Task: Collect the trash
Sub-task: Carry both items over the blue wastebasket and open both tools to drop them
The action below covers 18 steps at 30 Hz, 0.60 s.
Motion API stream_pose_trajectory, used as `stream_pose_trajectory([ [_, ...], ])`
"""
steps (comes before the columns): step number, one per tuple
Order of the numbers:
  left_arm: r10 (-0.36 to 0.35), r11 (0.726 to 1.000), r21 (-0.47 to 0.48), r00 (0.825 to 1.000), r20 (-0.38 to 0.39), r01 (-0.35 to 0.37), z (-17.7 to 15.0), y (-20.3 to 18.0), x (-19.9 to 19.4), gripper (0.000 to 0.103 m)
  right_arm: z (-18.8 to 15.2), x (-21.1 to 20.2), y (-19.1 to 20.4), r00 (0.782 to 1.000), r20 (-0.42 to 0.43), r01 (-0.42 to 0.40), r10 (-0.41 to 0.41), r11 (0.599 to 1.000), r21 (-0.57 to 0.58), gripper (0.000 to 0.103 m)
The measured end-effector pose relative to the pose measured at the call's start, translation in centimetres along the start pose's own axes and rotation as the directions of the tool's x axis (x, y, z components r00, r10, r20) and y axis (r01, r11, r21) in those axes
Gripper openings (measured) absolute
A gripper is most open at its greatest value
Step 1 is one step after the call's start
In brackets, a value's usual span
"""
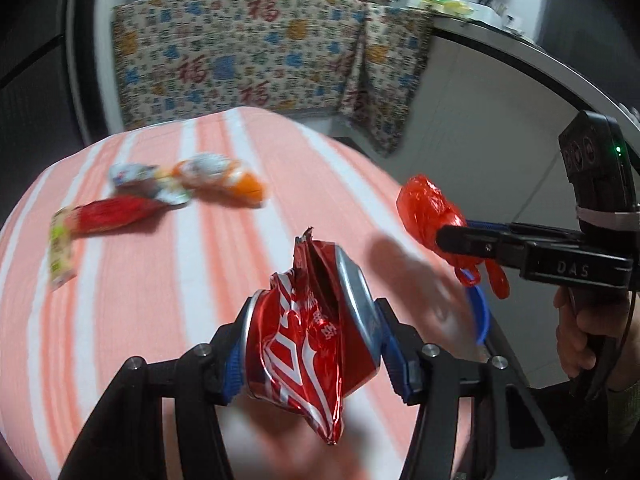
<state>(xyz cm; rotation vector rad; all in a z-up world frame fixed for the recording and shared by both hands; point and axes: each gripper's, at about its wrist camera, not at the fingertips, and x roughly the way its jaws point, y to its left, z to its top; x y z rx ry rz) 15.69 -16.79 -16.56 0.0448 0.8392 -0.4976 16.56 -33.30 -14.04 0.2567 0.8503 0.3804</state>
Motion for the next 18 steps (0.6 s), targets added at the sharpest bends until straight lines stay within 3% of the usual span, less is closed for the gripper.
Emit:
stream_pose_trajectory([
  [9, -0.171, 0.98, 0.093, 0.983, -0.068, 0.177, 3.7, -11.7, 5.5, 0.058, -2.5, -5.9, -11.1, 0.966, 0.01, 0.255, -0.26, 0.952, 0.168, 0.043],
  [18, -0.244, 0.958, 0.11, 0.954, -0.175, 0.266, 5.1, -19.0, 12.9, 0.058, -4.3, -7.9, -17.6, 0.941, -0.034, 0.331, -0.336, 0.896, 0.297, 0.043],
])
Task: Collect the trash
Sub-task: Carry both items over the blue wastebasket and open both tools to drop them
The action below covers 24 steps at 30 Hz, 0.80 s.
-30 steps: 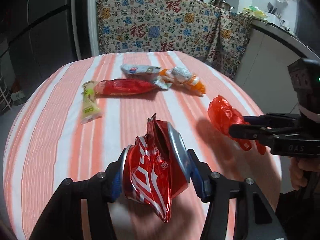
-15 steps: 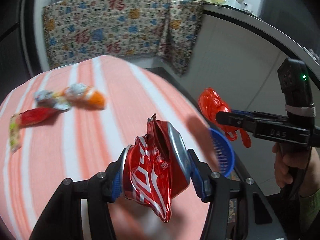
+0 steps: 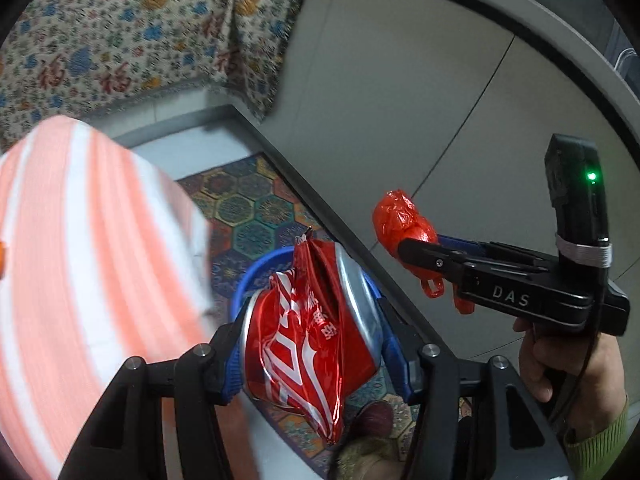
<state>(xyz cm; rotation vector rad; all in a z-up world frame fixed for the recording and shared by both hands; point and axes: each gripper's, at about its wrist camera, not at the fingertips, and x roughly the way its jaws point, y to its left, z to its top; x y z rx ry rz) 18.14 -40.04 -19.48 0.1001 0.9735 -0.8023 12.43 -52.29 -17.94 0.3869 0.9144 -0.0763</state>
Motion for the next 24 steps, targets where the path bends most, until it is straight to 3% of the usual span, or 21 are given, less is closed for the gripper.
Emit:
stream_pose_trajectory([
  [13, -0.007, 0.999, 0.044, 0.999, -0.047, 0.009, 0.8, -1.7, 5.6, 0.058, 0.0, 0.9, -3.6, 1.0, 0.002, -0.009, 0.009, 0.994, 0.113, 0.045],
  [14, -0.01, 0.999, 0.046, 0.999, -0.044, 0.012, 0.7, -1.6, 5.7, 0.059, -0.1, 0.8, -3.9, 1.0, 0.006, -0.015, 0.014, 0.992, 0.127, 0.049],
  [16, -0.024, 0.999, 0.045, 0.999, -0.047, 0.026, 0.6, -1.5, 6.2, 0.074, -0.1, 0.7, -4.4, 1.0, 0.02, -0.016, 0.013, 0.987, 0.159, 0.054],
  [17, -0.023, 0.999, 0.038, 0.998, -0.05, 0.024, 0.7, -1.3, 6.7, 0.076, -0.1, 0.7, -4.7, 0.999, 0.027, -0.022, 0.017, 0.984, 0.174, 0.058],
  [24, -0.034, 0.999, -0.007, 0.999, -0.029, 0.033, 0.7, -0.6, 6.3, 0.076, 0.5, -0.8, -4.8, 0.996, 0.089, -0.026, 0.009, 0.979, 0.2, 0.074],
])
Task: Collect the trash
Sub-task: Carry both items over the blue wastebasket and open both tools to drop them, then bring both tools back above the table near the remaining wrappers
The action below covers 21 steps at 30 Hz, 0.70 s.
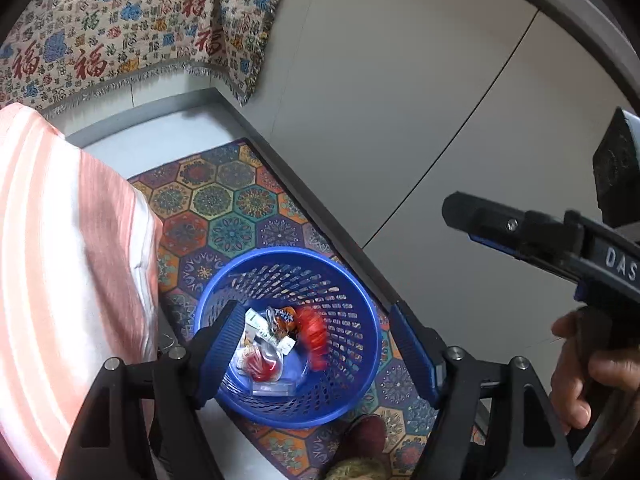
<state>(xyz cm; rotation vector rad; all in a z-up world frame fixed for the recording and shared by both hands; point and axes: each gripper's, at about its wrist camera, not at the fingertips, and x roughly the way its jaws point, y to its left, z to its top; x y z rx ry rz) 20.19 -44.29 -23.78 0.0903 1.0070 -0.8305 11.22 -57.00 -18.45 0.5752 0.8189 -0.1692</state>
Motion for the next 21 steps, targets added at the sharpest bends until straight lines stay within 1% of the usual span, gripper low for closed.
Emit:
stream_pose_trajectory([
  [2, 0.016, 1.0, 0.01, 1.0, 0.017, -0.016, -0.3, -0.2, -1.3, 0.076, 0.2, -0.4, 0.3, 1.0, 0.013, 0.008, -0.008, 1.0, -0.006, 0.079],
  [5, 0.047, 0.998, 0.041, 0.997, 0.06, -0.05, -0.9, -0.3, -4.2, 0.076, 0.4, -0.4, 1.1, 0.999, 0.023, 0.023, -0.022, 1.0, -0.022, 0.082],
  [6, 0.071, 0.996, 0.052, 0.995, 0.076, -0.076, -1.3, -0.3, -5.4, 0.076, 0.5, -0.3, 1.4, 0.999, 0.026, 0.03, -0.029, 0.999, -0.032, 0.083],
  [8, 0.115, 0.99, 0.065, 0.988, 0.104, -0.122, -2.1, 0.0, -7.8, 0.076, 0.5, -0.3, 2.4, 0.998, 0.036, 0.051, -0.049, 0.997, -0.06, 0.089],
  [10, 0.159, 0.984, 0.064, 0.98, 0.123, -0.167, -3.2, 0.7, -9.9, 0.076, 0.3, -0.3, 3.7, 0.997, 0.051, 0.07, -0.065, 0.993, -0.092, 0.092],
  [13, 0.245, 0.968, 0.027, 0.96, 0.133, -0.25, -5.5, 3.0, -12.8, 0.076, -0.5, 0.0, 6.5, 0.996, 0.062, 0.07, -0.061, 0.985, -0.156, 0.093],
  [14, 0.281, 0.959, -0.002, 0.951, 0.133, -0.283, -6.4, 4.2, -13.9, 0.076, -1.0, 0.2, 8.0, 0.997, 0.059, 0.06, -0.05, 0.98, -0.188, 0.093],
  [15, 0.306, 0.952, -0.032, 0.943, 0.133, -0.304, -7.2, 5.3, -14.7, 0.076, -1.4, 0.4, 9.1, 0.998, 0.055, 0.051, -0.04, 0.976, -0.212, 0.093],
  [17, 0.355, 0.934, -0.102, 0.925, 0.135, -0.344, -9.1, 7.8, -16.5, 0.076, -2.9, 1.1, 12.4, 0.999, 0.039, 0.018, -0.007, 0.957, -0.288, 0.093],
  [18, 0.386, 0.92, -0.127, 0.913, 0.136, -0.37, -9.9, 8.9, -17.4, 0.076, -3.9, 1.4, 14.3, 1.0, 0.025, -0.002, 0.011, 0.943, -0.334, 0.093],
  [19, 0.418, 0.905, -0.145, 0.899, 0.133, -0.399, -10.6, 10.0, -18.1, 0.076, -5.2, 1.8, 16.7, 0.999, 0.006, -0.029, 0.034, 0.92, -0.391, 0.093],
  [20, 0.456, 0.885, -0.167, 0.881, 0.124, -0.435, -11.7, 11.4, -19.1, 0.076, -6.1, 2.1, 18.4, 0.999, -0.008, -0.047, 0.048, 0.901, -0.431, 0.093],
  [21, 0.48, 0.87, -0.185, 0.87, 0.115, -0.456, -12.4, 12.5, -19.9, 0.076, -7.7, 2.6, 21.0, 0.997, -0.03, -0.075, 0.069, 0.867, -0.493, 0.093],
])
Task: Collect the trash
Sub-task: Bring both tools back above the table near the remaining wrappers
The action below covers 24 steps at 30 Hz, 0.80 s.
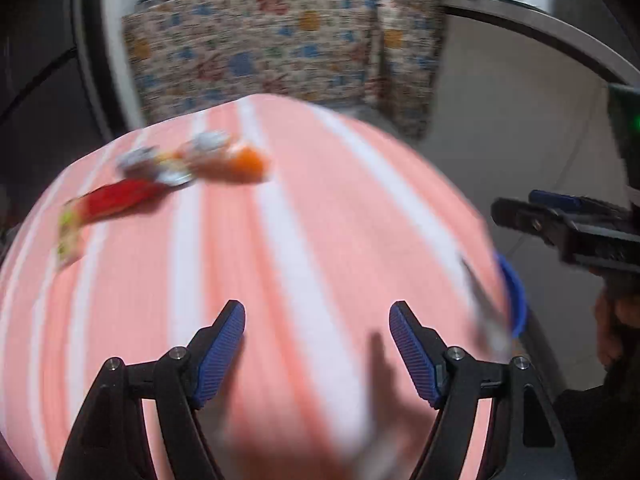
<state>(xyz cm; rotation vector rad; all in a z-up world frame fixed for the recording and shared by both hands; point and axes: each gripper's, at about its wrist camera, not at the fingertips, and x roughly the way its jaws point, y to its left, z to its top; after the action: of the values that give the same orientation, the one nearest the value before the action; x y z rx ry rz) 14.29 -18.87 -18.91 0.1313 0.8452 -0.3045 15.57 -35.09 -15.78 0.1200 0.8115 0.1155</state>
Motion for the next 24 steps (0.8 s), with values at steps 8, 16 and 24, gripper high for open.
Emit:
stream_pose_trajectory([
  [8, 0.146, 0.977, -0.148, 0.988, -0.058, -0.153, -2.8, 10.7, -1.1, 0.076, -1.5, 4.6, 13.5, 0.989, -0.087, -0.143, 0.123, 0.946, -0.291, 0.095],
  [16, 0.161, 0.967, -0.191, 0.985, -0.065, -0.171, -3.6, 13.8, -1.2, 0.09, -1.7, 8.3, 17.5, 0.983, -0.142, -0.156, 0.113, 0.929, -0.337, 0.098],
  [24, 0.138, 0.971, -0.185, 0.988, -0.066, -0.149, -1.5, 16.1, 0.1, 0.095, -1.2, 8.6, 17.6, 0.983, -0.147, -0.149, 0.106, 0.933, -0.327, 0.103],
])
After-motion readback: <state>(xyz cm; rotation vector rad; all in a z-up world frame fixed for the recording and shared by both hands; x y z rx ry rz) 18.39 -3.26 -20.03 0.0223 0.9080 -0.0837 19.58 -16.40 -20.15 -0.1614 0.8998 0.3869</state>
